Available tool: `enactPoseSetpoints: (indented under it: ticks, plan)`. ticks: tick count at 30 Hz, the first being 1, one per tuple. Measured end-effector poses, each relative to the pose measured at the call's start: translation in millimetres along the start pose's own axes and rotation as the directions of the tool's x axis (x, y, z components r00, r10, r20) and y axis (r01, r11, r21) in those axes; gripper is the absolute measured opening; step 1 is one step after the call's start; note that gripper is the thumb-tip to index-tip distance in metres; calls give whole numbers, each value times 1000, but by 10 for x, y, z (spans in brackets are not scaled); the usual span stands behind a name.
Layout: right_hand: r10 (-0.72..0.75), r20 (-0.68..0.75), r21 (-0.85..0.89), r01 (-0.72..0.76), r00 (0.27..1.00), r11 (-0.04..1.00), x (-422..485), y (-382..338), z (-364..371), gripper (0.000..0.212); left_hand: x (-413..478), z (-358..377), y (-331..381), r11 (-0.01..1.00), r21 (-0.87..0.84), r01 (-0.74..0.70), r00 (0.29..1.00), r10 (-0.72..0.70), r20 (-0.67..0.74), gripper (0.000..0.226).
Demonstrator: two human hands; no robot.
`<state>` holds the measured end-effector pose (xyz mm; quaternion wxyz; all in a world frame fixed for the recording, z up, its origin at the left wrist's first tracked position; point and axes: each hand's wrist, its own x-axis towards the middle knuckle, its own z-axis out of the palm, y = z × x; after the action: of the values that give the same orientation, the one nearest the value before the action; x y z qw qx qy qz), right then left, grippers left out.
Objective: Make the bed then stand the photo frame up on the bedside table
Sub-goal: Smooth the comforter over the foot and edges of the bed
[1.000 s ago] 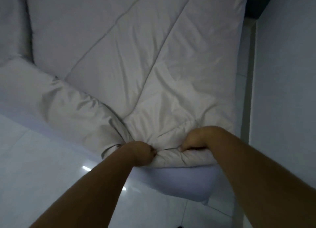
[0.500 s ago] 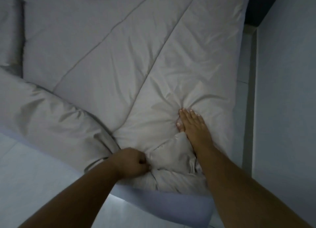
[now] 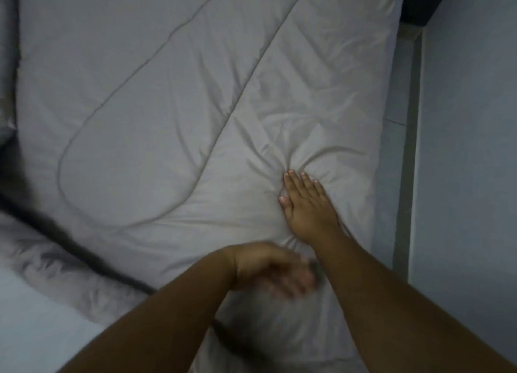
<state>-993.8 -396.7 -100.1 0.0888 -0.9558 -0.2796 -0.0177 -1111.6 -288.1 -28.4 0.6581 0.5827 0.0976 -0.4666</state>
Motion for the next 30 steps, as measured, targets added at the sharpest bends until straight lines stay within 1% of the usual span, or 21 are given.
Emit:
enactPoseSetpoints:
  ticks: [1, 2, 3, 4, 5, 6, 8, 9, 10, 11, 12, 14, 15, 16, 18, 19, 20, 22, 26, 28, 30]
  plan:
    - [0, -11, -4, 0, 1000, 1000, -6, -2, 2, 57, 41, -67, 0, 975, 127, -184, 925, 216, -313, 22]
    - [-5, -28, -9, 5, 1000, 1000, -10, -2, 7, 57, 85, -145, -10, 884, 407, -230, 737, 431, -520, 26]
    - [-7, -40, -13, 6, 999, 1000, -10, -1, 6, 56, 126, -182, -51, 736, 669, -100, 590, 586, -555, 33]
    - [-11, -58, -18, 10, 998, 1000, -11, 5, 15, 56, 191, -209, -148, 572, 819, 43, 516, 689, -509, 42]
    - [-9, -58, -19, 8, 998, 1000, -14, 2, 15, 56, 239, -231, -274, 469, 861, 197, 500, 707, -500, 49]
    - [-7, -56, -21, 6, 998, 1000, -16, 0, 20, 55, 253, -241, -375, 454, 832, 319, 465, 690, -555, 55]
    - [5, -41, -25, -6, 999, 1000, -16, -4, 30, 56, 166, -308, -480, 569, 679, 465, 349, 587, -731, 63]
    - [15, -25, -21, -15, 1000, 1000, -17, -5, 30, 56, 89, -393, -517, 638, 583, 503, 288, 512, -809, 67]
    - [23, -19, -16, -23, 1000, 1000, -18, -4, 36, 57, 15, -503, -575, 678, 505, 534, 221, 465, -858, 71]
    - [29, -19, -13, -29, 999, 999, -20, -5, 39, 57, -53, -606, -608, 699, 455, 552, 170, 439, -882, 73]
    - [32, -26, -15, -33, 999, 999, -20, -8, 41, 56, -85, -686, -618, 710, 417, 567, 140, 416, -898, 74]
    - [37, -37, -23, -38, 999, 999, -14, -18, 29, 55, -51, -720, -545, 719, 379, 583, 123, 383, -915, 74]
    - [35, -40, -28, -36, 999, 999, -13, -22, 24, 55, 1, -685, -496, 708, 412, 574, 149, 404, -902, 74]
    - [29, -42, -34, -30, 999, 999, -14, -18, 19, 55, 55, -635, -447, 668, 488, 561, 203, 461, -864, 74]
    - [19, -30, -46, -21, 999, 999, -16, 22, 8, 56, 131, -554, -401, 572, 630, 525, 348, 532, -772, 74]
    - [19, -22, -48, -20, 1000, 999, -19, 55, 4, 56, 148, -542, -401, 558, 656, 508, 384, 535, -752, 75]
    - [18, -18, -49, -19, 1000, 999, -23, 86, 0, 57, 162, -547, -424, 563, 658, 500, 389, 533, -751, 76]
    - [17, -10, -52, -18, 1000, 998, -33, 135, -16, 56, 179, -532, -444, 581, 643, 499, 369, 529, -764, 76]
    - [27, 3, -72, -27, 1000, 997, -63, 202, -23, 57, 291, -388, -459, 583, 664, 468, 380, 546, -747, 68]
    - [30, 8, -81, -29, 1000, 996, -66, 213, -32, 58, 272, -386, -447, 589, 673, 447, 385, 552, -740, 69]
    - [43, 23, -90, -41, 999, 995, -55, 192, -61, 57, 223, -432, -447, 561, 700, 443, 408, 569, -714, 70]
